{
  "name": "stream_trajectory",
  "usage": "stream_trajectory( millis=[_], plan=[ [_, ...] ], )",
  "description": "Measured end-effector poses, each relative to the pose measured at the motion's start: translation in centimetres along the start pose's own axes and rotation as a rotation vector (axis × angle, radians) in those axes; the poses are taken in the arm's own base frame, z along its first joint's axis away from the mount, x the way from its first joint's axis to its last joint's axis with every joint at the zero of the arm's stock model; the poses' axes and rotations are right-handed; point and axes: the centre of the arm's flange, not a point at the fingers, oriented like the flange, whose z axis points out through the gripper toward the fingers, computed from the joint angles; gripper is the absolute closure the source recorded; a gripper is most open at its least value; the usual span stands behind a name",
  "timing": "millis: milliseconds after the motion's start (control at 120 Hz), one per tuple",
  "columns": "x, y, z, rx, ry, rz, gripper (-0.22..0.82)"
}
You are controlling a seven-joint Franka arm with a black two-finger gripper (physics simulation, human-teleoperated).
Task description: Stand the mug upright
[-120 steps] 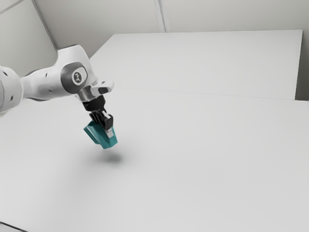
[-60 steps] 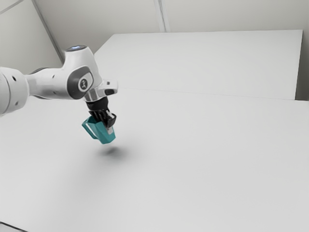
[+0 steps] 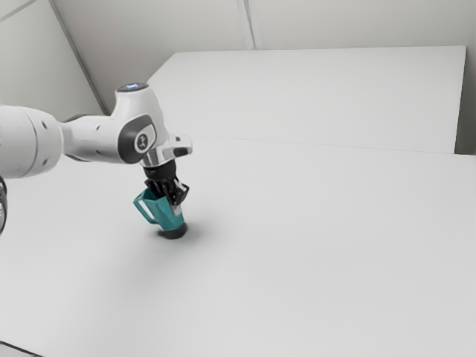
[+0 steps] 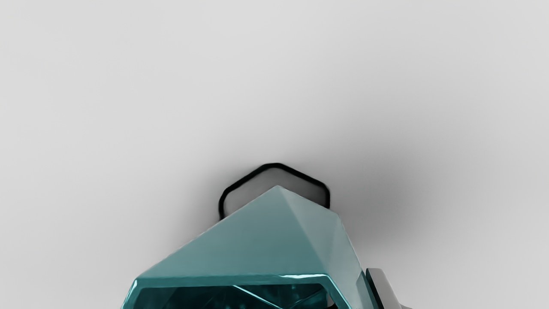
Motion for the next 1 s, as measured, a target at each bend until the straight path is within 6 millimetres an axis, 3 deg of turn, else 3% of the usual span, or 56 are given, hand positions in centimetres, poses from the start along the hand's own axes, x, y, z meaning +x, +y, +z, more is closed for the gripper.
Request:
stream_trajectory(
  millis=[367,533,633,733,1000],
  plan=[
    [0.3,0.0,1.6,0.003,-0.024,-0.035,0.78],
    [0.3,0.0,2.0,-0.007,-0.029,-0.041,0.41],
    [0.3,0.0,1.5,-0.01,-0.022,-0.042,0.26],
    [0.2,0.0,-0.7,-0.012,0.011,-0.041,0.16],
    [0.5,0.5,-11.7,-0.027,0.099,-0.037,0.05]
  ],
)
